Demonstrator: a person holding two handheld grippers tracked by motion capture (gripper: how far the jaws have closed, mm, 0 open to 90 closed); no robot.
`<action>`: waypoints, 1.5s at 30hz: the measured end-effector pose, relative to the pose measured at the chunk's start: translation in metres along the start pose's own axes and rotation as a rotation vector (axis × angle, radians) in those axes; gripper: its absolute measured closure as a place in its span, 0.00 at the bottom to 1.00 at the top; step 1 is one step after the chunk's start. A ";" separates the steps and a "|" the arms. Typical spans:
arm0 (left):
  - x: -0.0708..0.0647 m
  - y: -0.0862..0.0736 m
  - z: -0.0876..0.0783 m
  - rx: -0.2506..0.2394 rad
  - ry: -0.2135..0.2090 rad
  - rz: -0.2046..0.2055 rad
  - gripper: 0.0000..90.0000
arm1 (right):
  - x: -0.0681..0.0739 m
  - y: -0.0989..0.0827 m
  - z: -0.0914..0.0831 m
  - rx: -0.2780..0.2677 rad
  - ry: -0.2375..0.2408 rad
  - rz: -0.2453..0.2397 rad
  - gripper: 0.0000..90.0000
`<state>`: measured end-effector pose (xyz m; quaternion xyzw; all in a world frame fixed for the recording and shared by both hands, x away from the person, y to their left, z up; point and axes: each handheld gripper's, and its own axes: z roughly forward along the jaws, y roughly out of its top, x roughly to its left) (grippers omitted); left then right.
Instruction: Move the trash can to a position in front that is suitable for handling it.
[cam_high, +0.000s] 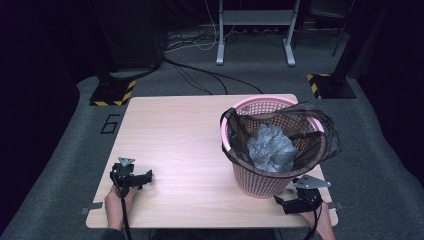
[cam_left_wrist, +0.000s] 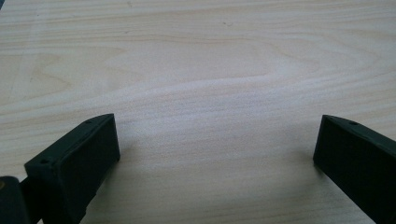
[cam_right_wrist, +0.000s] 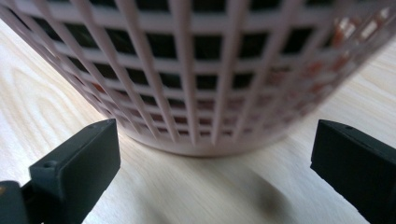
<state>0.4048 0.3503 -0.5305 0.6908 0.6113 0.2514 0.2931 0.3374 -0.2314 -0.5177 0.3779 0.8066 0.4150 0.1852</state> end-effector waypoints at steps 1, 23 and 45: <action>0.000 0.000 0.000 0.000 0.000 0.000 0.00 | 0.000 0.000 0.000 0.000 0.000 0.000 0.01; 0.000 0.000 0.000 -0.001 0.001 0.001 0.00 | -0.001 0.012 0.013 0.002 0.037 -0.018 0.00; 0.000 0.000 0.000 -0.001 0.001 0.001 0.00 | 0.004 0.027 0.036 -0.008 0.070 -0.034 0.00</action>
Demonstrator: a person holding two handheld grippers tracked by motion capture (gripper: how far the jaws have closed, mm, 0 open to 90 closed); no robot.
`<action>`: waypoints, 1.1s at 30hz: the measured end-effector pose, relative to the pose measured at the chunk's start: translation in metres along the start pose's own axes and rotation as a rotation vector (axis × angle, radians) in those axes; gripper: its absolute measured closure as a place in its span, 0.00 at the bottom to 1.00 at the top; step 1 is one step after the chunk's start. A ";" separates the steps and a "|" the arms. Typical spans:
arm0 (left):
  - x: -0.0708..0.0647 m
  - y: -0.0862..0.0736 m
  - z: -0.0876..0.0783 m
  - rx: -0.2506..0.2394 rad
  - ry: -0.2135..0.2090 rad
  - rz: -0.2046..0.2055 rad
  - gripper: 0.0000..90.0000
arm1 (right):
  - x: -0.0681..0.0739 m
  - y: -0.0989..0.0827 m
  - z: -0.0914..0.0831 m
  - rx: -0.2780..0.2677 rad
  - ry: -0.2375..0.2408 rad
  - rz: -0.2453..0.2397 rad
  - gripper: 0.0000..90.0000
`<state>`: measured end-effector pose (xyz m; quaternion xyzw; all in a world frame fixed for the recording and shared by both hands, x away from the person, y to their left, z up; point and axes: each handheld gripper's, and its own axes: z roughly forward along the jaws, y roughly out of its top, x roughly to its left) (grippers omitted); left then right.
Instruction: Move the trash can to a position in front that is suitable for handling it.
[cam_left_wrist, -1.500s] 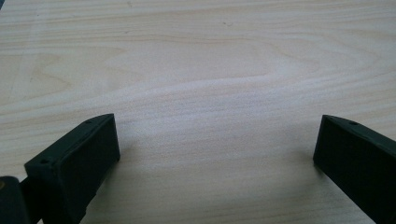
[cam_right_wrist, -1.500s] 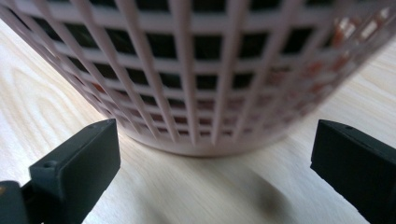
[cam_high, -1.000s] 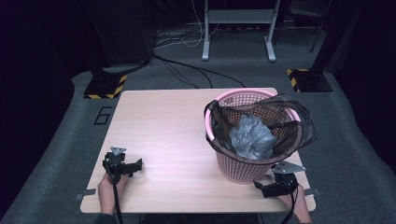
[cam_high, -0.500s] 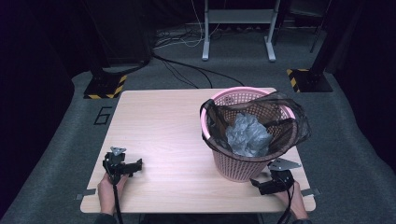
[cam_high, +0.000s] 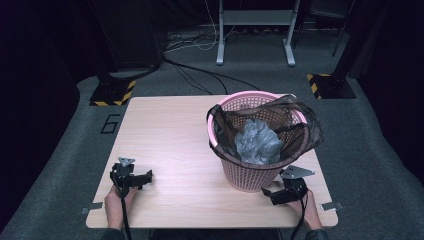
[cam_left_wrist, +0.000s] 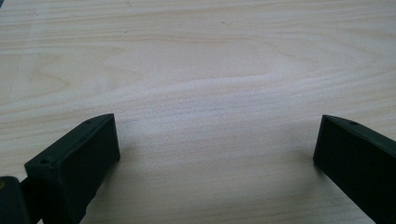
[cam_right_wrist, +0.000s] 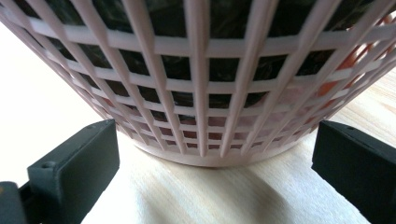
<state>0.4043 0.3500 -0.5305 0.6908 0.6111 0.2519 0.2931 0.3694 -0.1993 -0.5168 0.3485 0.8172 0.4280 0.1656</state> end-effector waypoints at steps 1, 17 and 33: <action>0.000 0.000 0.000 0.000 0.000 0.000 0.00 | 0.000 0.001 0.001 0.000 0.002 0.000 0.00; 0.000 0.000 0.000 0.000 0.000 0.000 0.00 | 0.004 0.011 0.021 -0.016 0.031 0.008 0.00; 0.000 0.000 0.000 0.000 0.000 0.000 0.00 | 0.015 0.024 0.037 0.008 0.050 -0.022 0.00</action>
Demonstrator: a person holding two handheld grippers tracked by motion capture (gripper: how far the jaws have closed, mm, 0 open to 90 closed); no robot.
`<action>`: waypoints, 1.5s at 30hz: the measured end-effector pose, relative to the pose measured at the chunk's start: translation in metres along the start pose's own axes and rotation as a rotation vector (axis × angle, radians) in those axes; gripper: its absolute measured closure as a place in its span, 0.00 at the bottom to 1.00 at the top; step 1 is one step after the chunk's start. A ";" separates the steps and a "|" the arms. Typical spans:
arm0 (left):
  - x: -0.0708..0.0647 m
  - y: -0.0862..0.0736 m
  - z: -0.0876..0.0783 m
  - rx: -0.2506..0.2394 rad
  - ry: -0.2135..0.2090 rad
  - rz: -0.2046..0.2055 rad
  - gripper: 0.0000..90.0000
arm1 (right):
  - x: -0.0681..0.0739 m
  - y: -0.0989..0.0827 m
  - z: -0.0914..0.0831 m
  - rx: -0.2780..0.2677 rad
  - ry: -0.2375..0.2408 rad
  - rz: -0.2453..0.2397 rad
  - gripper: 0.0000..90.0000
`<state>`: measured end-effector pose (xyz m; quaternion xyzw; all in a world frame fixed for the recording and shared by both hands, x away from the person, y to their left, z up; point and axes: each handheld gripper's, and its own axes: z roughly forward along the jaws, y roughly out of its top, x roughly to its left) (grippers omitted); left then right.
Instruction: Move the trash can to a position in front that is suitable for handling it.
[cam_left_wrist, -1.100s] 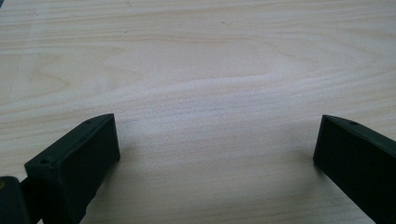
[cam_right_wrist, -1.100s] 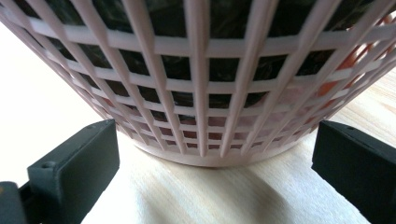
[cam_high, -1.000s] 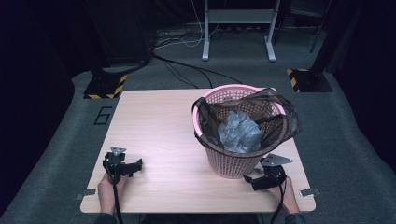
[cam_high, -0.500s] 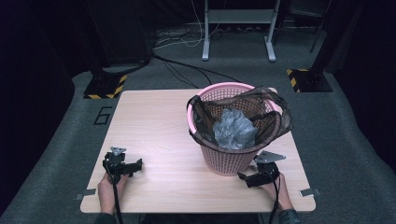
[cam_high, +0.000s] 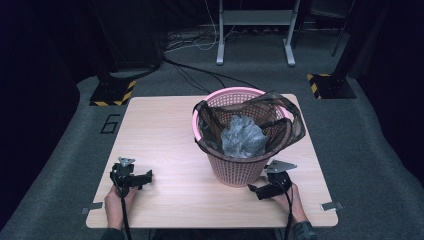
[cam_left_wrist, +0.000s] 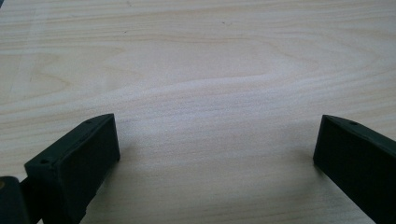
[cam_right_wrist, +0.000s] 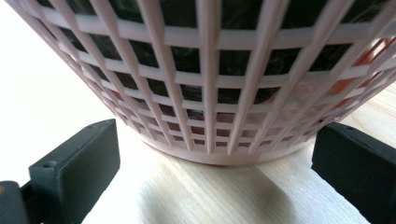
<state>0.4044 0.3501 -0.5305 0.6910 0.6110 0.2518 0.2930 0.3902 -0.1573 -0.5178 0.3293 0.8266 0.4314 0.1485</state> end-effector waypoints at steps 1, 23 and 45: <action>0.000 0.000 0.000 0.000 0.000 0.000 0.00 | 0.001 0.001 0.001 0.000 0.003 -0.002 0.00; 0.000 0.000 0.000 0.001 -0.002 0.002 0.00 | 0.010 0.019 0.026 0.004 0.041 -0.030 0.00; 0.000 -0.001 -0.001 0.000 -0.001 0.003 0.00 | 0.023 0.038 0.048 0.023 -0.008 0.000 0.00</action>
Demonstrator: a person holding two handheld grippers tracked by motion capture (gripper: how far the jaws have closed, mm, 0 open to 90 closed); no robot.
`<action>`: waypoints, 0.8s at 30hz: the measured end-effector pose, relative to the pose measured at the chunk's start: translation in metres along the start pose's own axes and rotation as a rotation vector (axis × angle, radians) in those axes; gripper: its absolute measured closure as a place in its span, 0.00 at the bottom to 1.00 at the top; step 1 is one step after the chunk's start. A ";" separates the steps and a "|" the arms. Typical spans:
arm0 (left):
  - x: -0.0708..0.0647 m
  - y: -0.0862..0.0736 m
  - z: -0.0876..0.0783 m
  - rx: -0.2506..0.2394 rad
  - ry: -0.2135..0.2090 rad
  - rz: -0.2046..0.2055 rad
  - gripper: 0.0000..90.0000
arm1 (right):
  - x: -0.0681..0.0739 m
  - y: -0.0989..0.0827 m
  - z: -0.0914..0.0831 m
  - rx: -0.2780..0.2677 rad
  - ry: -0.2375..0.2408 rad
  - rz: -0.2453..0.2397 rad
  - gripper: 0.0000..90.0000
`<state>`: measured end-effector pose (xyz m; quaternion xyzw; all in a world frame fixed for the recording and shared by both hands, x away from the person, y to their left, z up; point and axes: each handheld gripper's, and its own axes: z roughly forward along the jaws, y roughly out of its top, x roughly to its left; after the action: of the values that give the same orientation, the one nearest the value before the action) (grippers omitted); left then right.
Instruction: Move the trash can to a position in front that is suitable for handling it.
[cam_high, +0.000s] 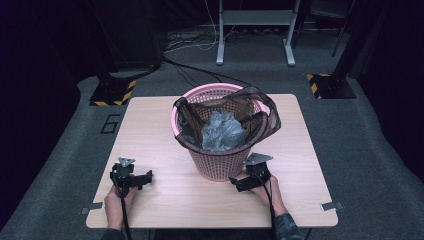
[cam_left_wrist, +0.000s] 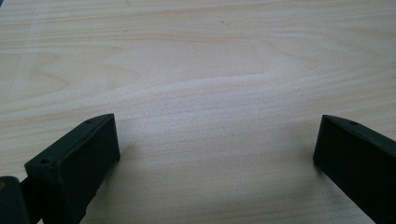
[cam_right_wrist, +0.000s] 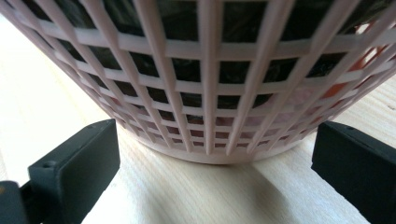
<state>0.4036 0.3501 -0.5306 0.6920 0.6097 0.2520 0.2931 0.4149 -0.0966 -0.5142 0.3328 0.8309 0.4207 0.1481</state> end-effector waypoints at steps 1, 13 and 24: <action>0.000 0.000 0.000 0.000 0.000 0.000 0.00 | 0.001 0.001 0.001 0.001 -0.009 0.002 0.00; 0.000 0.000 0.000 0.000 -0.001 0.000 0.00 | 0.013 0.006 0.009 -0.006 -0.046 0.055 0.00; 0.000 0.000 0.000 0.000 0.000 0.000 0.00 | 0.011 0.014 0.011 -0.013 -0.065 0.065 0.01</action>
<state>0.4036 0.3501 -0.5306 0.6920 0.6097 0.2519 0.2931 0.4185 -0.0768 -0.5089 0.3723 0.8114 0.4199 0.1634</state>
